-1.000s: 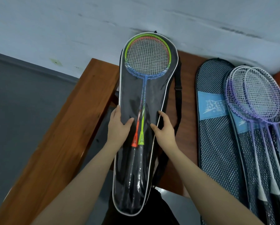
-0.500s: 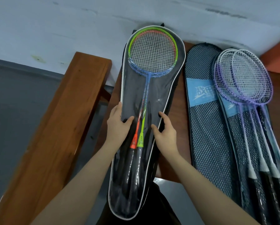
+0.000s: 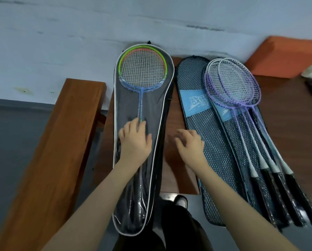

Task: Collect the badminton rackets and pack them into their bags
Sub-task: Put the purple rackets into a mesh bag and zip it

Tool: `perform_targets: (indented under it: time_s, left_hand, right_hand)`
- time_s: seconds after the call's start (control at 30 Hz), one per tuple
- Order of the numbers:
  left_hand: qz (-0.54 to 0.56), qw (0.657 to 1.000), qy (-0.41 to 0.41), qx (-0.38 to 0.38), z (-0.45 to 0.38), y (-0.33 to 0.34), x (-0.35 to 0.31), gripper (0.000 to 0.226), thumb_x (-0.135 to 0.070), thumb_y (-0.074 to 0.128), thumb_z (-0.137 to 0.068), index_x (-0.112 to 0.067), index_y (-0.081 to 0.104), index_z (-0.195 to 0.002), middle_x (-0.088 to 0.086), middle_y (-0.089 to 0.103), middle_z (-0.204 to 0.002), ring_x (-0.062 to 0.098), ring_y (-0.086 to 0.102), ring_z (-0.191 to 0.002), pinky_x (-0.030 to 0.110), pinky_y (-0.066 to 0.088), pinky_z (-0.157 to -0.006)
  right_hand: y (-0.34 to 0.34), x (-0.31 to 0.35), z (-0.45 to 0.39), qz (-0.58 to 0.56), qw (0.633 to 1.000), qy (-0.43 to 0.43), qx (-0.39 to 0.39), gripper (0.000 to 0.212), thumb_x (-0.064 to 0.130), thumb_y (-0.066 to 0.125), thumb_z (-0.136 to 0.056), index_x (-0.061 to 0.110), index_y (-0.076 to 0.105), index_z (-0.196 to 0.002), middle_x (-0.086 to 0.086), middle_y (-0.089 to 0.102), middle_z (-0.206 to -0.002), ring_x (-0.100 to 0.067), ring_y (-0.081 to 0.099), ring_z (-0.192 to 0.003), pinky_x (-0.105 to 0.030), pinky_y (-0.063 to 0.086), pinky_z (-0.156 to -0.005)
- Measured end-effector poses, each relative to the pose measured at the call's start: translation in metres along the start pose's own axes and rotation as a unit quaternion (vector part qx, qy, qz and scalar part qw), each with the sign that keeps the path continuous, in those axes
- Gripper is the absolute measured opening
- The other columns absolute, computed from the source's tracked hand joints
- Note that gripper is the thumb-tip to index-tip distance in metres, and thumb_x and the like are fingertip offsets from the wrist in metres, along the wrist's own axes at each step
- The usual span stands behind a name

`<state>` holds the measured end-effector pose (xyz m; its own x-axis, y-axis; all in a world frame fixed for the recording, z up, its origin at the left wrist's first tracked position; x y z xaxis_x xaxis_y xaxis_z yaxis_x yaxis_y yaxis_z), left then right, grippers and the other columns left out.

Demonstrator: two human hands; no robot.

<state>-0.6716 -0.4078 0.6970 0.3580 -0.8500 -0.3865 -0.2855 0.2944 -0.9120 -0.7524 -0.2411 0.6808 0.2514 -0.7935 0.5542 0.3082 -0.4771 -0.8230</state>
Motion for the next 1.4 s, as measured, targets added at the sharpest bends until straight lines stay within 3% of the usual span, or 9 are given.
perform_targets:
  time_s: [0.2, 0.37, 0.6, 0.77, 0.93, 1.1, 1.23, 1.33, 1.4]
  left_hand:
    - [0.034, 0.998, 0.058, 0.002, 0.013, 0.027, -0.088, 0.035, -0.030, 0.044, -0.079, -0.014, 0.066, -0.100, 0.009, 0.062, -0.107, 0.029, 0.056, -0.098, 0.036, 0.029, -0.082]
    - [0.042, 0.997, 0.040, 0.047, 0.028, 0.076, -0.158, 0.030, -0.029, 0.049, -0.079, -0.013, 0.068, -0.095, 0.008, 0.063, -0.103, 0.029, 0.059, -0.094, 0.041, 0.043, -0.079]
    - [0.046, 0.987, -0.011, 0.151, 0.034, 0.141, -0.235, 0.042, -0.036, 0.042, -0.095, -0.019, 0.043, -0.134, 0.003, 0.047, -0.128, 0.023, 0.041, -0.119, 0.037, 0.027, -0.097]
    - [0.024, 0.981, -0.051, 0.188, 0.021, 0.175, -0.274, 0.063, -0.043, 0.046, -0.093, -0.013, 0.024, -0.144, 0.009, 0.036, -0.139, 0.027, 0.035, -0.127, 0.041, 0.025, -0.104]
    - [0.152, 0.972, -0.083, 0.160, 0.011, 0.180, -0.278, 0.059, -0.015, 0.057, -0.090, -0.007, 0.030, -0.142, 0.009, 0.038, -0.126, 0.025, 0.048, -0.109, 0.033, 0.038, -0.099]
    - [0.223, 0.965, -0.072, 0.119, 0.009, 0.162, -0.282, 0.056, -0.010, 0.056, -0.091, -0.011, 0.032, -0.142, -0.003, 0.037, -0.107, 0.004, 0.044, -0.067, 0.001, 0.032, -0.071]
    - [0.208, 0.965, -0.060, 0.151, 0.012, 0.166, -0.272, 0.058, -0.013, 0.057, -0.090, -0.009, 0.032, -0.142, 0.000, 0.039, -0.117, 0.002, 0.045, -0.079, 0.008, 0.031, -0.084]
    - [0.187, 0.966, -0.050, 0.173, 0.008, 0.172, -0.269, 0.059, -0.015, 0.058, -0.089, -0.008, 0.032, -0.141, 0.006, 0.040, -0.124, 0.018, 0.048, -0.105, 0.032, 0.036, -0.102]
    - [0.197, 0.962, -0.065, 0.175, 0.009, 0.174, -0.263, 0.058, -0.013, 0.057, -0.090, -0.008, 0.032, -0.142, 0.007, 0.039, -0.125, 0.019, 0.048, -0.107, 0.028, 0.035, -0.102]
  right_hand:
    - [-0.063, -0.091, 0.000, -0.016, 0.999, 0.022, -0.034, 0.024, 0.023, 0.056, -0.091, 0.014, 0.062, -0.112, -0.006, 0.060, -0.108, -0.027, 0.060, -0.094, -0.050, 0.042, -0.091]
    - [-0.093, -0.159, -0.008, 0.048, 0.999, -0.003, 0.008, 0.032, 0.031, 0.057, -0.090, 0.013, 0.058, -0.117, -0.004, 0.060, -0.108, -0.025, 0.059, -0.098, -0.043, 0.042, -0.090]
    - [-0.128, -0.230, -0.010, 0.173, 0.984, 0.003, -0.051, 0.042, 0.029, 0.072, -0.078, 0.013, 0.061, -0.115, -0.020, 0.050, -0.127, -0.045, 0.044, -0.113, -0.056, 0.032, -0.094]
    - [-0.146, -0.281, -0.018, 0.192, 0.979, 0.063, 0.004, 0.068, 0.053, 0.065, -0.078, 0.023, 0.044, -0.135, -0.019, 0.041, -0.136, -0.041, 0.038, -0.122, -0.051, 0.026, -0.100]
    - [-0.146, -0.283, -0.018, 0.153, 0.988, 0.019, -0.009, 0.056, 0.040, 0.064, -0.083, 0.016, 0.049, -0.131, -0.017, 0.055, -0.113, -0.037, 0.049, -0.105, -0.046, 0.031, -0.089]
    - [-0.142, -0.267, -0.022, 0.114, 0.993, -0.004, -0.019, 0.063, 0.021, 0.060, -0.082, 0.021, 0.037, -0.141, -0.013, 0.054, -0.099, -0.035, 0.053, -0.089, -0.041, 0.035, -0.079]
    - [-0.129, -0.257, -0.016, 0.089, 0.996, -0.007, -0.024, 0.060, 0.035, 0.057, -0.088, 0.023, 0.035, -0.142, -0.008, 0.057, -0.111, -0.029, 0.055, -0.096, -0.038, 0.031, -0.081]
    - [-0.119, -0.245, -0.024, 0.095, 0.995, 0.002, -0.038, 0.072, 0.050, 0.061, -0.082, 0.023, 0.032, -0.143, -0.009, 0.052, -0.118, -0.028, 0.054, -0.103, -0.039, 0.026, -0.085]
    - [-0.114, -0.240, -0.034, 0.096, 0.994, 0.011, -0.044, 0.075, 0.046, 0.063, -0.081, 0.021, 0.030, -0.143, -0.011, 0.051, -0.118, -0.030, 0.052, -0.103, -0.040, 0.026, -0.086]
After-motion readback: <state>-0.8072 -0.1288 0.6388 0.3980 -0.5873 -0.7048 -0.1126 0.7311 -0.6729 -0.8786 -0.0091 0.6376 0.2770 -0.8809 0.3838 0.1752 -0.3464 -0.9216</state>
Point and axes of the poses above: each hand's wrist, its own z-axis away from the middle knuckle, its own y-axis out of the palm, x = y × z, the point moved 7 cm from there along -z, towards the middle knuckle
